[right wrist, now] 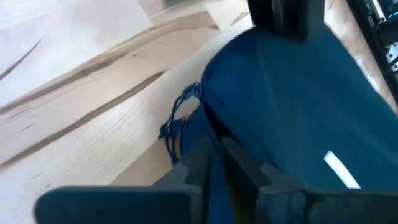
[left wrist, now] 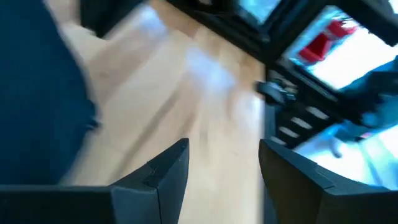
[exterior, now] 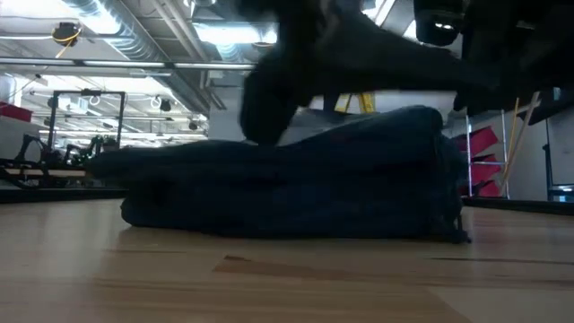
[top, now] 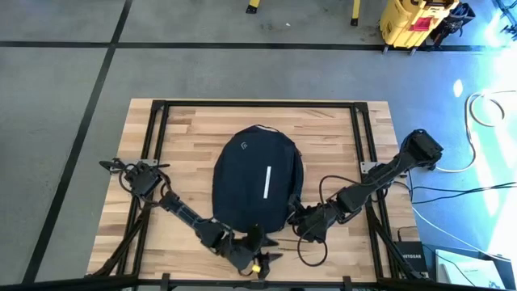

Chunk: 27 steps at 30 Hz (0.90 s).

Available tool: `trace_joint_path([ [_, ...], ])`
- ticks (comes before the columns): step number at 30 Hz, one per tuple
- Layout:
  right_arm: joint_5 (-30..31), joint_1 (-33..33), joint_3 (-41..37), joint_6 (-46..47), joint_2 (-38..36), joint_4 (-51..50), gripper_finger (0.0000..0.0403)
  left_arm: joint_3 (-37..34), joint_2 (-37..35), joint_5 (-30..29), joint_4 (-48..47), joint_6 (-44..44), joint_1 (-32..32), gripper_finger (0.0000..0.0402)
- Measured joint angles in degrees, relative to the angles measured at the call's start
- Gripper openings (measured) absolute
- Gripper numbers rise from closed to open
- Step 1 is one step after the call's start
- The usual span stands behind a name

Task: Unpack backpack
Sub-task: Open the black backpack

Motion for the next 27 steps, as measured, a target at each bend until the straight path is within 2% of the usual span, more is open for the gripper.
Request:
trace_joint_path([
  [5, 0.12, 2.81, 0.00, -3.32, 0.00, -0.65, 0.0055, 0.11, -0.07, -0.08, 1.41, -0.59, -3.91, 0.0178],
  [10, 6.06, 6.67, 0.00, -9.40, 0.11, -0.15, 0.0100, 1.49, 0.33, -10.44, 1.36, -1.10, -6.22, 0.0178],
  [12, 7.25, 6.86, 0.00, -10.89, 0.63, 0.00, 0.0119, 1.88, 1.68, -12.50, 1.07, -1.43, -5.91, 0.0178],
  [19, 13.46, 6.14, 0.00, -18.21, 3.73, 6.10, 0.0167, 7.44, 7.89, -10.14, 1.19, -2.16, -3.01, 0.0178],
  [27, 11.21, 2.61, -0.14, -21.38, 4.04, 7.83, 0.0172, 10.67, 10.91, -13.35, -2.36, -4.83, -2.52, 0.0178],
])
